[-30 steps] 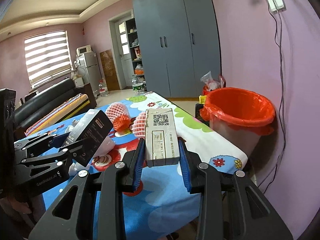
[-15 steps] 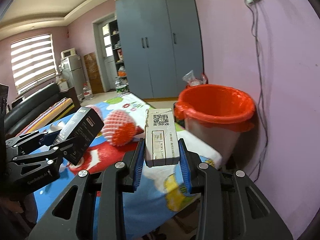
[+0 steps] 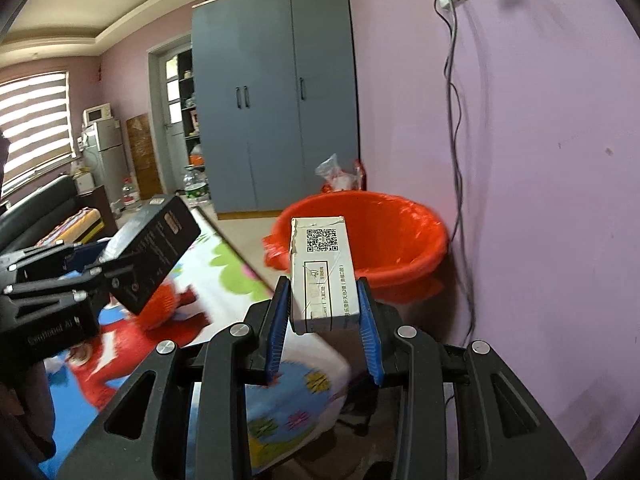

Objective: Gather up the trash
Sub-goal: 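Carry the black box and QR-code box over the orange-red bin, then open both tools over the bin to drop the two boxes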

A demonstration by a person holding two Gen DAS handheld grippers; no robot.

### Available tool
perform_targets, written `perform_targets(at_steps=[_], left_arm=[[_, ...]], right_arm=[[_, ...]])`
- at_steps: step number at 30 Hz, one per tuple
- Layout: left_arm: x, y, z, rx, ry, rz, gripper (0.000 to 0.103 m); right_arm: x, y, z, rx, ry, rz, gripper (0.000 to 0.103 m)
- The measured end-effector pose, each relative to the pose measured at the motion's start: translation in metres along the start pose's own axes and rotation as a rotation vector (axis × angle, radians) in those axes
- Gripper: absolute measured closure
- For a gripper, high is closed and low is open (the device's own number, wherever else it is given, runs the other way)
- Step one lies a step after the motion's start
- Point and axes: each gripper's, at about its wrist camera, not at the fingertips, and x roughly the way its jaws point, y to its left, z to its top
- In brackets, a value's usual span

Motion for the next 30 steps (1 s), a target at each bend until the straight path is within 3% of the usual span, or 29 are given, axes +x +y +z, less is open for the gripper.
perform_targets(at_steps=[12,15,23,26,28,30], left_arm=[[0.1,-0.008,0.073,0.0,0.0,-0.074,0.063],[0.131,-0.002,0.083,-0.029,0.04,-0.076,0.064],[0.118,0.043,0.052,-0.133,0.048,-0.008,0.063],[0.116,0.041,0.037,-0.122,0.097,-0.017,0.055],[0.119,0.034,0.022,-0.117,0.142,-0.034,0.044],[0.125,0.03,0.009,-0.126,0.183,-0.015,0.043]], right_arm=[[0.086,-0.052,0.035,0.027,-0.005,-0.049,0.069],[0.113,-0.064,0.038,0.038,0.015,-0.055,0.069],[0.133,-0.08,0.023,0.085,0.043,-0.032,0.069],[0.132,-0.075,0.015,0.091,0.057,-0.024,0.069],[0.126,-0.069,0.012,0.089,0.054,-0.017,0.069],[0.124,-0.065,0.011,0.087,0.053,-0.007,0.069]])
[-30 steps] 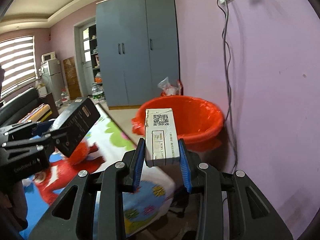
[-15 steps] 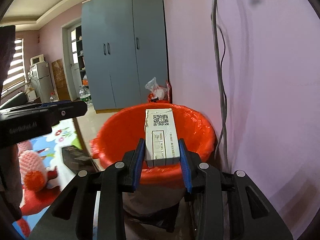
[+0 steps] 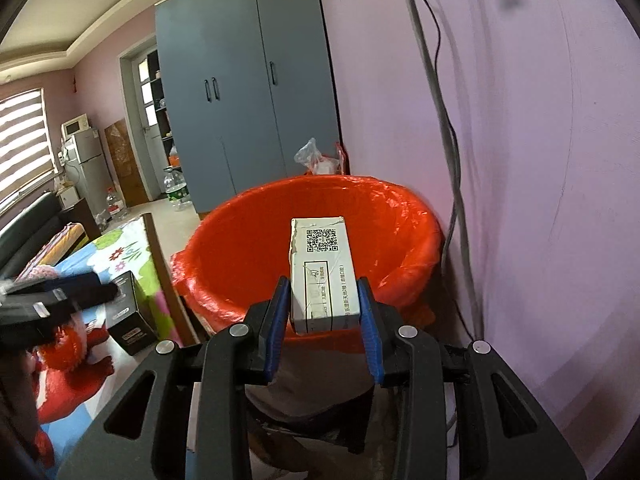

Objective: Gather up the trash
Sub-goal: 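Open both tools over the bin to drop the two boxes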

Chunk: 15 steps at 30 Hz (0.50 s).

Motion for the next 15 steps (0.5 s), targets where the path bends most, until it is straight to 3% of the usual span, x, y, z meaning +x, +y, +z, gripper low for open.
perform_targets(at_steps=[3,10,14,15], left_arm=[[0.009,0.005,-0.011,-0.065,0.043,0.037,0.038],[0.025,0.008,-0.006,-0.084,0.023,0.086,0.022],[0.043,0.008,0.0,-0.089,0.053,0.125,0.022],[0.045,0.01,-0.002,-0.094,0.06,0.133,0.031]], right_arm=[[-0.004,0.003,-0.002,-0.012,0.0,0.004,0.069],[-0.004,0.001,-0.005,-0.006,0.003,0.008,0.069],[-0.003,0.002,-0.006,-0.009,0.005,0.018,0.069],[-0.002,0.002,-0.007,-0.009,0.007,0.019,0.069]])
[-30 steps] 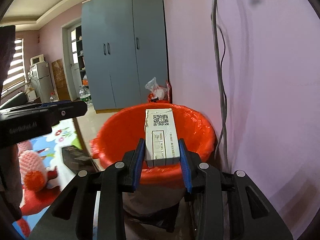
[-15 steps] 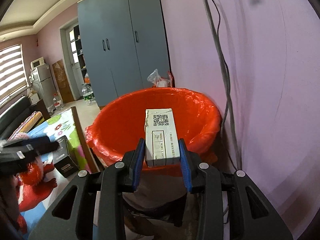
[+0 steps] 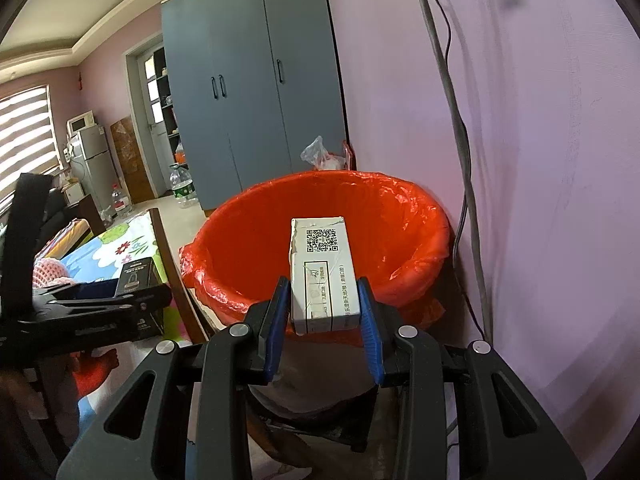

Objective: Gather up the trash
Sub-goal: 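Open both tools over the bin to drop the two boxes, then move both open tools back over the trash pile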

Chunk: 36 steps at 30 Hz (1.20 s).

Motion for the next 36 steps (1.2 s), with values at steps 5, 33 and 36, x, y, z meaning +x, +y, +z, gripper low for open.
perform_targets(at_steps=[5,33,36], left_arm=[[-0.012,0.007,-0.014,0.042,-0.024,-0.033,0.061],[-0.005,-0.053,0.088,0.068,-0.235,-0.136,0.029],[-0.016,-0.043,0.082,0.06,-0.246,-0.101,0.022]], right_arm=[[0.002,-0.003,-0.002,0.004,0.004,0.004,0.069],[0.041,-0.008,0.033,-0.023,-0.057,-0.058,0.044],[0.03,-0.006,0.028,-0.014,-0.055,-0.059,0.044]])
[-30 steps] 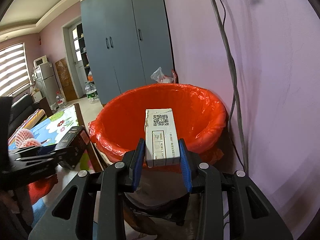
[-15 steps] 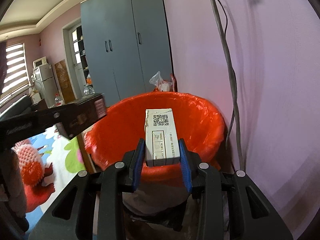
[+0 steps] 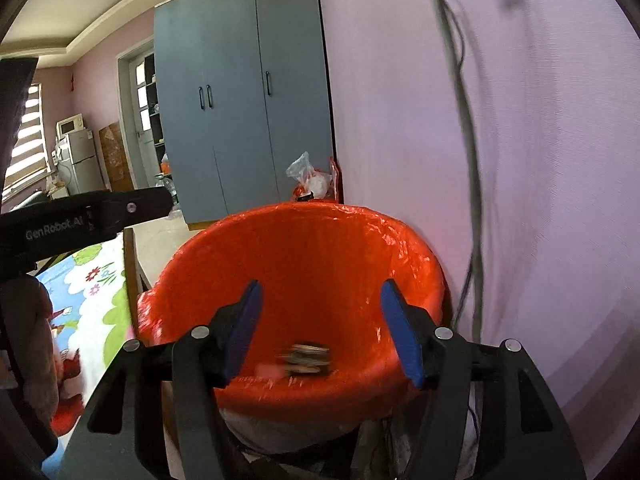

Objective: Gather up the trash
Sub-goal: 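Move both open tools back over the trash pile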

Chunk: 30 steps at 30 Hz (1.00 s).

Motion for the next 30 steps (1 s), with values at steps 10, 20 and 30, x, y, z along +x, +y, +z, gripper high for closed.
perform_targets(at_steps=[10,20,30], left_arm=[[-0.098,0.018,-0.027,0.017,-0.018,0.105,0.005],[-0.212,0.07,-0.08,-0.005,-0.006,0.173,0.005],[-0.285,0.135,-0.133,-0.067,0.014,0.251,0.005]], right_arm=[[-0.085,0.023,0.0,0.031,-0.013,0.001,0.041],[-0.161,0.087,-0.02,0.018,-0.016,0.084,0.027],[-0.198,0.152,-0.038,-0.056,0.006,0.143,0.025]])
